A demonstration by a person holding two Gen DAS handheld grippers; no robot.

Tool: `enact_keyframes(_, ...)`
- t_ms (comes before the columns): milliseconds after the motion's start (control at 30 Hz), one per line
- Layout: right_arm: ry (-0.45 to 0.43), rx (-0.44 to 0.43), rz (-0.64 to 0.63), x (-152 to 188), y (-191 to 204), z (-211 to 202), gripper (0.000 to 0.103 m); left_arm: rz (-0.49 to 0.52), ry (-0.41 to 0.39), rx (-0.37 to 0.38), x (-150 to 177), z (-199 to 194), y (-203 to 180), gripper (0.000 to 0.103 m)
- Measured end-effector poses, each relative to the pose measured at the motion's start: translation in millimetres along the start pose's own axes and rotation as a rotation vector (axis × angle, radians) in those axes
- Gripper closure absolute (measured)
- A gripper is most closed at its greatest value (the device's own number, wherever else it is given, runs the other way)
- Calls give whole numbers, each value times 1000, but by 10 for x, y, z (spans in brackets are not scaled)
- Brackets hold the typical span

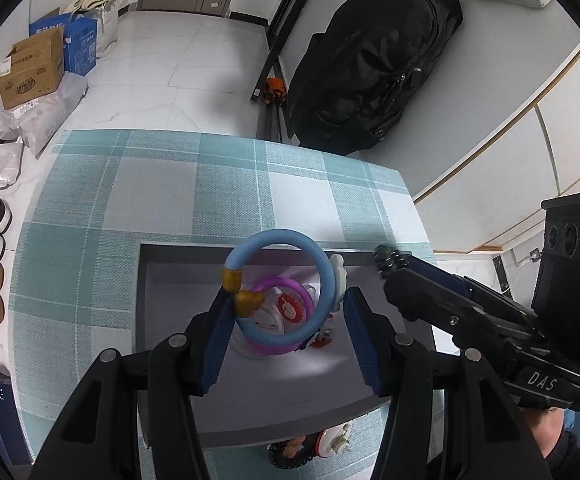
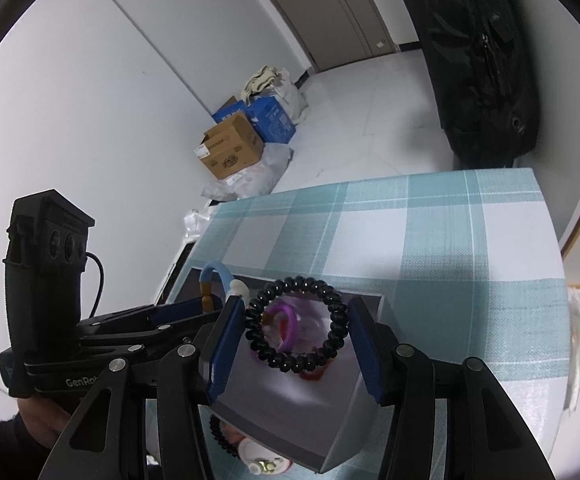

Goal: Organize jewelry
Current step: 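Carry the blue ring and bracelet into the grey box and open both tools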

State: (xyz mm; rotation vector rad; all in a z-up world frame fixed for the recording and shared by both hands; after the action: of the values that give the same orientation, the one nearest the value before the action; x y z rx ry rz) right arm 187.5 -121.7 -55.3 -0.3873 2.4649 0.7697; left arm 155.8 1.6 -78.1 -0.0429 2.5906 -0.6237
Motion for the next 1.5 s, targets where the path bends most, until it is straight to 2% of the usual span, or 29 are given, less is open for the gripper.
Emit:
enact_keyframes(167,-14,11,-1,-15,-4,-25,50,-9,-5,8,-29,2,-1,53)
enact_keyframes(333,-32,12,7,-30,-15,-87,43,-27,1,51,-40,-9,6,53)
enact_keyframes(367,-37,9,9,-35,-15,-103,41,-23,-4,58,-42,-23,-6,48)
enact_keyframes(400,-43,7,11,-41,-17,-121,36,-15,-8,61,-44,-43,-24,37)
enact_keyframes(500,-69,11,14,-65,-25,-193,33,5,-42,55,-50,-112,-68,29)
enact_keyframes(667,-94,28,17,-77,-48,-293,28,6,-48,50,-37,-144,-79,29)
enact_keyframes(1000,-126,52,-14,-15,36,-458,20,59,-115,-18,45,-329,-135,28)
enact_keyframes(1333,-139,70,-78,142,161,-550,11,79,-170,-63,190,-490,-124,28)
enact_keyframes(1500,-131,84,-99,255,207,-569,9,87,-199,-87,282,-585,-95,28)
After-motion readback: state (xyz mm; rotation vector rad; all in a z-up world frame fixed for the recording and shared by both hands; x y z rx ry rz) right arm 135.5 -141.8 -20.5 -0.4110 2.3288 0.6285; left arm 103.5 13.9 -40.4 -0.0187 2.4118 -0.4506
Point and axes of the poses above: each gripper's, at about its wrist camera, not at the fingertips, and z roughly the way its jaws point, y to its left, x to its underside, the point moved 5 cm from there along z, roughly the way its jaws point, and after that the axes turned 2 degrees about x, right-handed, at the moved point
